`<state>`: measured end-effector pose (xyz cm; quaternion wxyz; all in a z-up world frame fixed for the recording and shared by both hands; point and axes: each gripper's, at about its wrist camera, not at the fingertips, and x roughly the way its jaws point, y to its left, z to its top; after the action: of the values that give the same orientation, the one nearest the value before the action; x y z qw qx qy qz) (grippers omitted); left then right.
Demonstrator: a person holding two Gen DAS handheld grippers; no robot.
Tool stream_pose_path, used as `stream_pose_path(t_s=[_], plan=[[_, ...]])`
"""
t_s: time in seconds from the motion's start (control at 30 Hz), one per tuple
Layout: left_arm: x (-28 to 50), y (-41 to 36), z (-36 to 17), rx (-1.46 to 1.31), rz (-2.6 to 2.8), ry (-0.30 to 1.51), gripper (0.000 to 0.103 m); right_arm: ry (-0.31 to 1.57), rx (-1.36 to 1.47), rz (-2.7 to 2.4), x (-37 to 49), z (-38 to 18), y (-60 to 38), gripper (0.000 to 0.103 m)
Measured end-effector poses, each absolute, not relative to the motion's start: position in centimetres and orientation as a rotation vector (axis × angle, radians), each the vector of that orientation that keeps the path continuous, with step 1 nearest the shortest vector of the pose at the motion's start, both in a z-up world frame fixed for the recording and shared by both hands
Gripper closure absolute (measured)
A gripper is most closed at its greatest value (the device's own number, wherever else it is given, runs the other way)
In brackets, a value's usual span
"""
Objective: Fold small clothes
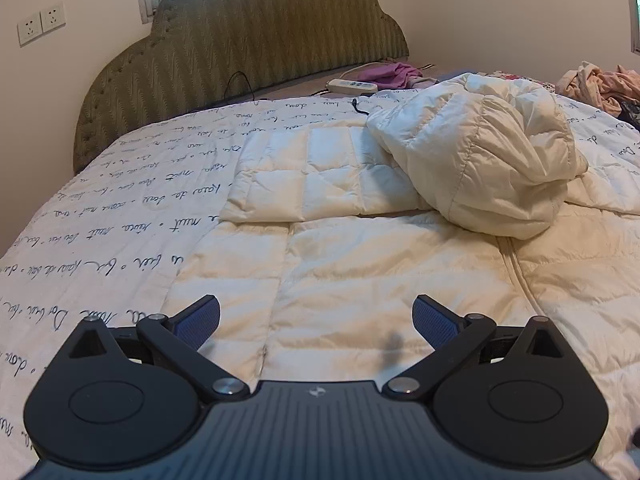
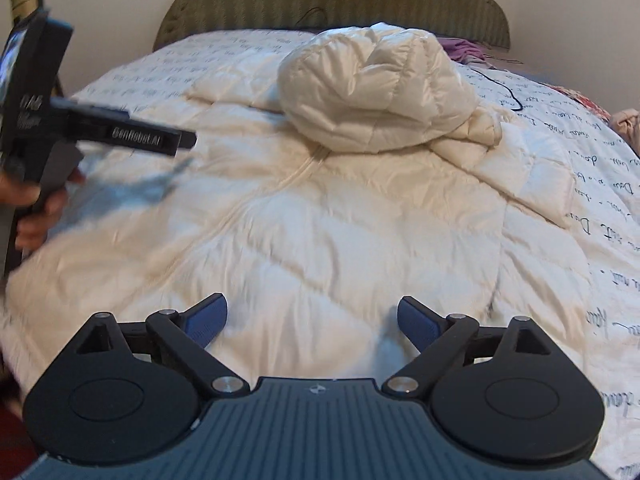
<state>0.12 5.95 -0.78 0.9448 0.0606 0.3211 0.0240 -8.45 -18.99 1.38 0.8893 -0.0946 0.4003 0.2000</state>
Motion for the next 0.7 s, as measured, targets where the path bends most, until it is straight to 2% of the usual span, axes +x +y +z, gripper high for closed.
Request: stream_pose_path(t_s=[0.33,0.7], plan=[[-3.8,6.9,-0.1,0.144,0.078,0.623,0.000,0.839,-0.173,0.473,-14.4,2.6,-23.0,0.009],[-9.1,12.1,3.6,0.174,0.281,0.493,0.000,0.737,0.083,0.332,-18.2,5.0,-31.0,0.008]])
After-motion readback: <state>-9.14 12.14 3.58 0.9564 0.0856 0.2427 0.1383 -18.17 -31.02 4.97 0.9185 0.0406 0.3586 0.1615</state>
